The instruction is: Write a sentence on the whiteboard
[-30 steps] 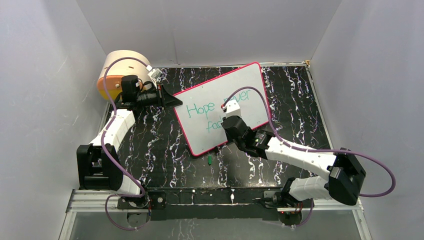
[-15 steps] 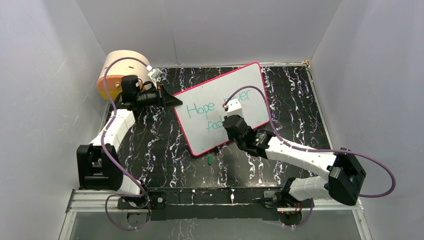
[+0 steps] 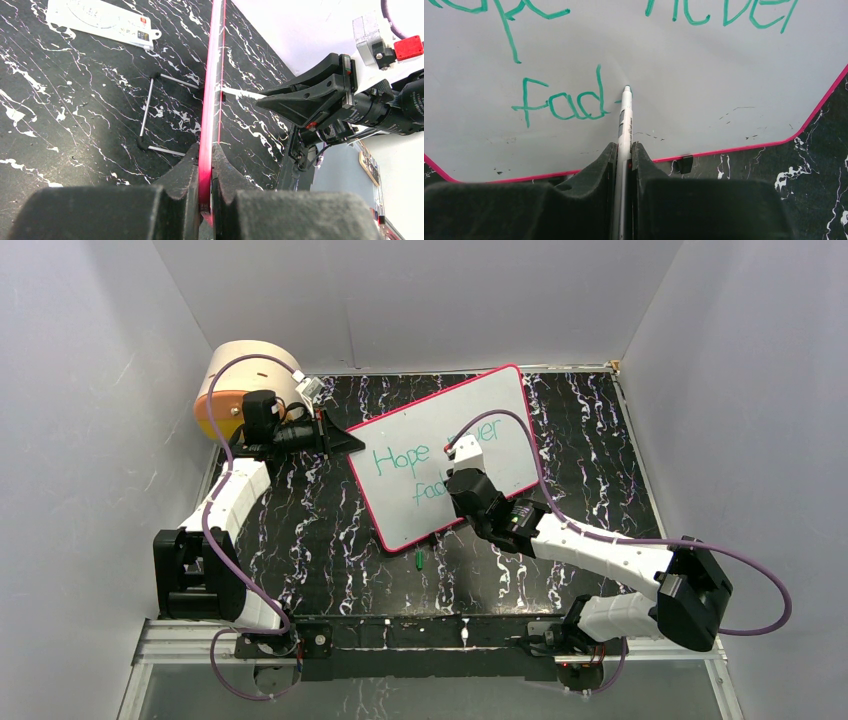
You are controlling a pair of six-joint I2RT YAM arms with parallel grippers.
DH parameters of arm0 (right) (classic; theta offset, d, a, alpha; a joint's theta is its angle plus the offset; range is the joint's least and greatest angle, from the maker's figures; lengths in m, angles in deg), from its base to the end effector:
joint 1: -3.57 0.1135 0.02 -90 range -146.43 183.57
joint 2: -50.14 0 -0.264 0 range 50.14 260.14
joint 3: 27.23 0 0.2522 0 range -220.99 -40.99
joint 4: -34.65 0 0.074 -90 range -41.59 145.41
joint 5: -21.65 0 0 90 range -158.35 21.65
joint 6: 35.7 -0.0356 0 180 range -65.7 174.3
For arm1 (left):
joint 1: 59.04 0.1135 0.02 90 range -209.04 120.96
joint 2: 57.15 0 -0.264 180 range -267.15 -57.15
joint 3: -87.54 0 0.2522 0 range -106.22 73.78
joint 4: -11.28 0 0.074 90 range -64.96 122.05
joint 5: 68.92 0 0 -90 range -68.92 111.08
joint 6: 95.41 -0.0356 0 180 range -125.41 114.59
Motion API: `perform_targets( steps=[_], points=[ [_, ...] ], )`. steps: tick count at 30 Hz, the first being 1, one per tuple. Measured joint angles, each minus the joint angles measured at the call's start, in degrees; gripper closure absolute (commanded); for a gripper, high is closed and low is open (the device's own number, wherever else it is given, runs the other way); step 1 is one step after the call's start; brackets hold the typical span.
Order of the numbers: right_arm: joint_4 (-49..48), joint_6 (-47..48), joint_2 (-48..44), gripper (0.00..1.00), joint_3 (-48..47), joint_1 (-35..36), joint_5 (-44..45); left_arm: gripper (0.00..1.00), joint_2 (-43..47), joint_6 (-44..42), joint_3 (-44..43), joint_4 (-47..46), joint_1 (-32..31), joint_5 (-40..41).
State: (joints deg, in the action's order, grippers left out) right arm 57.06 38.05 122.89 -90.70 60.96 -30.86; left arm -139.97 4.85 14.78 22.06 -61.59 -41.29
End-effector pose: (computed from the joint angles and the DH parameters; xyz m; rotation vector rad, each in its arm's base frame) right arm 0.1679 0.2222 0.2712 -0.3426 1.9733 0.1233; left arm 0.3182 -0.0457 0.2992 0.6121 1.7987 -1.1895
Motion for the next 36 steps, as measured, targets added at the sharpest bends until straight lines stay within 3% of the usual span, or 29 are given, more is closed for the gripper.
perform_targets(
  steps=[36],
  points=[
    [2.1,-0.3,-0.7,1.00,1.6,0.0,-4.5,1.00,0.0,0.0,0.0,0.0,0.0,0.0]
  ],
)
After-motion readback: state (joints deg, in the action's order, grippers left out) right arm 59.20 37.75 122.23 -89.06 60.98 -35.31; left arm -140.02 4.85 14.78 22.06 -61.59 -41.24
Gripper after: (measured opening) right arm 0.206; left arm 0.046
